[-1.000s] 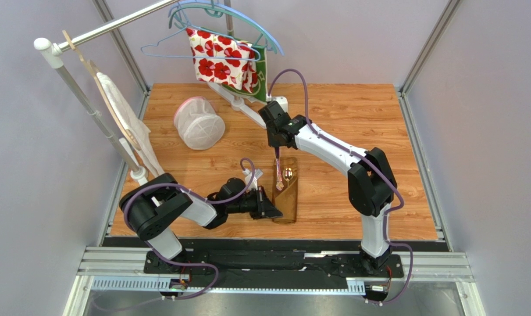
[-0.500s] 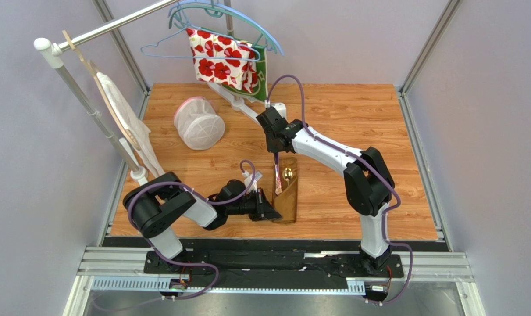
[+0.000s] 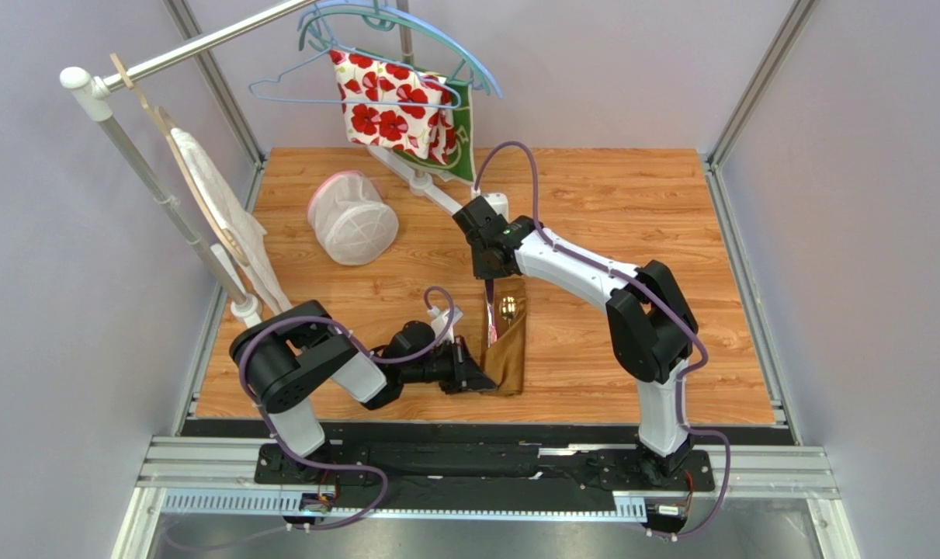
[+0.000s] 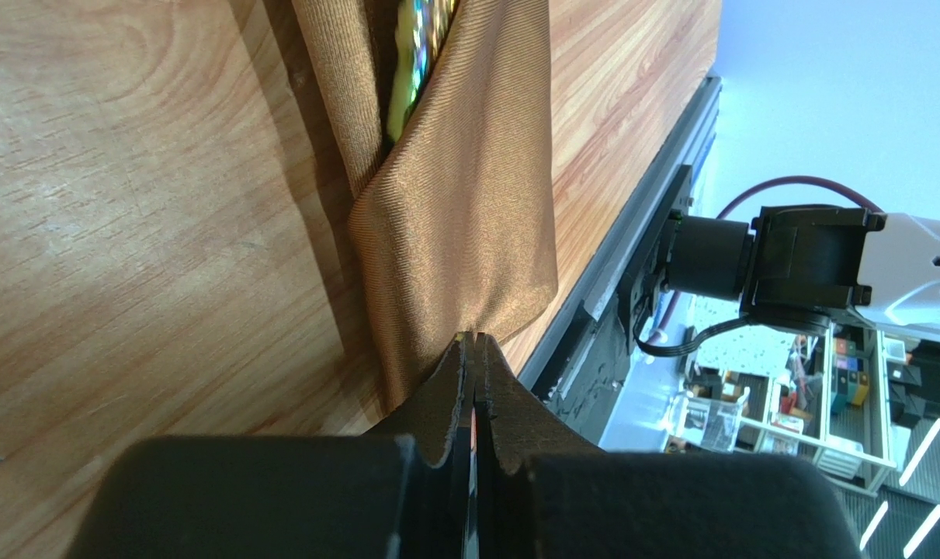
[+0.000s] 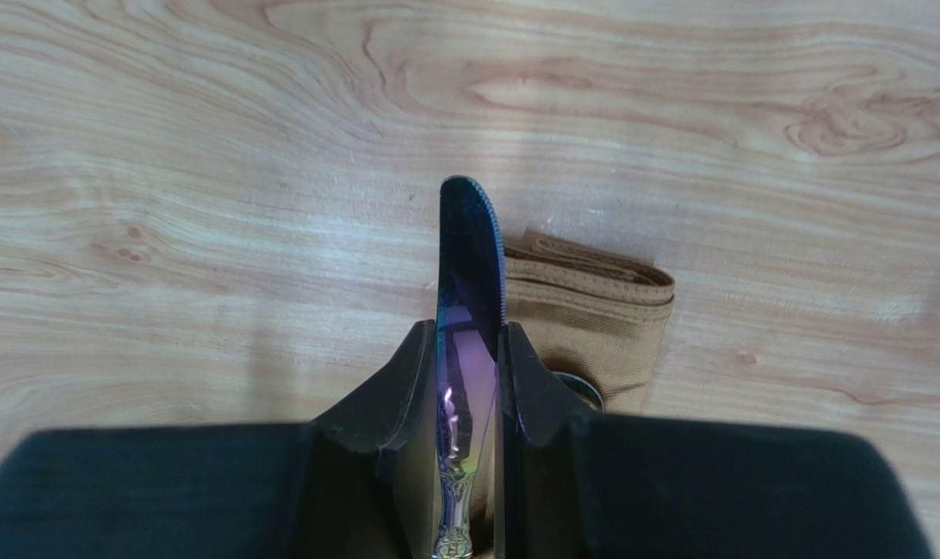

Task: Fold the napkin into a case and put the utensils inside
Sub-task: Grasp the top corner of the smaller rectangle folded napkin from the folded napkin.

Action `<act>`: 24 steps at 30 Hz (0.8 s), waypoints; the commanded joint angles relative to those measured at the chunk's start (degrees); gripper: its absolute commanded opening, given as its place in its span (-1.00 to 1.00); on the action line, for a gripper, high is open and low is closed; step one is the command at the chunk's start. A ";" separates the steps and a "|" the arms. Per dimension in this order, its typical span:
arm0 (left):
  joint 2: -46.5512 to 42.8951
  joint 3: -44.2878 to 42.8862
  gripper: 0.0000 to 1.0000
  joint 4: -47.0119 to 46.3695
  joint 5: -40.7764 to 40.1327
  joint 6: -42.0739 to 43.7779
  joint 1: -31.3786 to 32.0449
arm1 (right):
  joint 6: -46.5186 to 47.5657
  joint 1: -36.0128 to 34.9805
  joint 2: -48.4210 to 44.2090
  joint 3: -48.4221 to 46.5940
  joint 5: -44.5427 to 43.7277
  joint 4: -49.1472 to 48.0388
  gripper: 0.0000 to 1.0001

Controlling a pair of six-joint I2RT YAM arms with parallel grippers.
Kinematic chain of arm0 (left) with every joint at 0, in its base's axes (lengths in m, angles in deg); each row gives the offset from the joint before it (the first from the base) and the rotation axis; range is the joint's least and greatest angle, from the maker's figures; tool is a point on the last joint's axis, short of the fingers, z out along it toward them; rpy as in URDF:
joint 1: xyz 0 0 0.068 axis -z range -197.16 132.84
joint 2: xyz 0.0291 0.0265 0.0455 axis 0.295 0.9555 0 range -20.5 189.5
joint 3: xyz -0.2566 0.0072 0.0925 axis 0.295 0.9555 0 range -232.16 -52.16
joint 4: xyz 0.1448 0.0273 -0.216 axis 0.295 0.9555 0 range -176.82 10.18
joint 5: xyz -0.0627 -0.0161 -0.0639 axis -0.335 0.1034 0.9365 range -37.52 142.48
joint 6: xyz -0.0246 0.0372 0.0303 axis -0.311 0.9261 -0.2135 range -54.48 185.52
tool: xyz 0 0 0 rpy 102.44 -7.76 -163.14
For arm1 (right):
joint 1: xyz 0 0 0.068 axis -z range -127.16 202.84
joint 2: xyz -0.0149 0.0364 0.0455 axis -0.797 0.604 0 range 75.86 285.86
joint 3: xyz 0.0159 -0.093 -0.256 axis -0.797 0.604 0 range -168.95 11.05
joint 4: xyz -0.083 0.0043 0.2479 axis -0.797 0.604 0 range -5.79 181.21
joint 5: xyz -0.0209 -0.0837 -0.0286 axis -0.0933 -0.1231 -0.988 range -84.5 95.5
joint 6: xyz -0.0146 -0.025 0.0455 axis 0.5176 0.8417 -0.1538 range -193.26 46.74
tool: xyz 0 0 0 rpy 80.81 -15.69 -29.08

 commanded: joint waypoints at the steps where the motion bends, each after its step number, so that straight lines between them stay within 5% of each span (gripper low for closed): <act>1: 1.65 0.81 -1.00 -3.32 -0.81 0.35 0.32 | -2.10 -0.90 -2.88 1.41 0.48 1.36 -1.00; 24: 2.44 1.08 -1.00 -4.82 -1.51 -0.26 0.40 | -8.78 -3.45 -5.34 8.70 1.80 4.26 -1.00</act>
